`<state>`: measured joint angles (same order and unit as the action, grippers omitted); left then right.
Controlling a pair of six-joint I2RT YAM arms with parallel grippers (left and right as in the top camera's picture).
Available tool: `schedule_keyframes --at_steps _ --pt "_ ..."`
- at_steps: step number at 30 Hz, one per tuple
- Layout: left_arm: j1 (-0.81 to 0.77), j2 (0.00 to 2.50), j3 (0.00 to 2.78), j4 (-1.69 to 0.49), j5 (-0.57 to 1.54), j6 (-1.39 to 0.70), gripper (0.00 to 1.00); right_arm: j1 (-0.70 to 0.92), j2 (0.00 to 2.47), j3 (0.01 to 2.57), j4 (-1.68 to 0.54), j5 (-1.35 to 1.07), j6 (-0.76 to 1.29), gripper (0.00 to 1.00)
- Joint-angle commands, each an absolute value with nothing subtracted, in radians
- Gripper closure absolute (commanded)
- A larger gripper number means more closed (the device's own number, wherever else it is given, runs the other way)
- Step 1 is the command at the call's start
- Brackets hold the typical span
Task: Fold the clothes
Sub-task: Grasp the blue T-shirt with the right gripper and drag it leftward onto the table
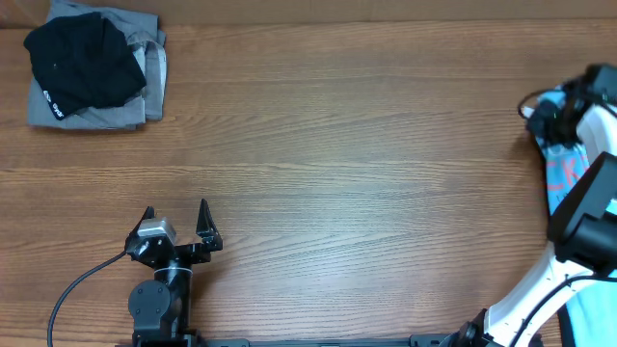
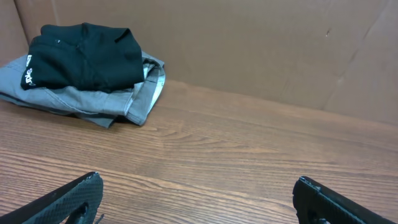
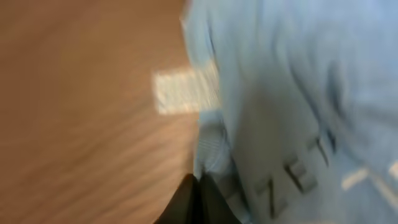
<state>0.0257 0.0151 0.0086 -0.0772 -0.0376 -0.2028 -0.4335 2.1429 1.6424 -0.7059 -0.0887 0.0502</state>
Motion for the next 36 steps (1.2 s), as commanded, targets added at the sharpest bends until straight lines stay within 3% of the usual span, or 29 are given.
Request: schedule_keyframes --at_steps 1,10,21,36 --pt "0.02 0.004 0.005 -0.075 -0.033 -0.183 0.0 -0.332 2.129 1.757 -0.746 -0.197 0.056 0.96" --pt "0.02 0.004 0.005 -0.075 -0.033 -0.183 0.0 -0.162 2.128 1.917 -0.854 -0.196 0.061 0.96" --pt "0.02 0.004 0.005 -0.075 -0.033 -0.183 0.0 -0.154 2.089 1.934 -0.86 -0.207 0.139 0.96" --pt "0.02 0.004 0.005 -0.075 -0.033 -0.183 0.0 -0.07 1.806 1.934 -0.874 -0.242 0.139 0.96"
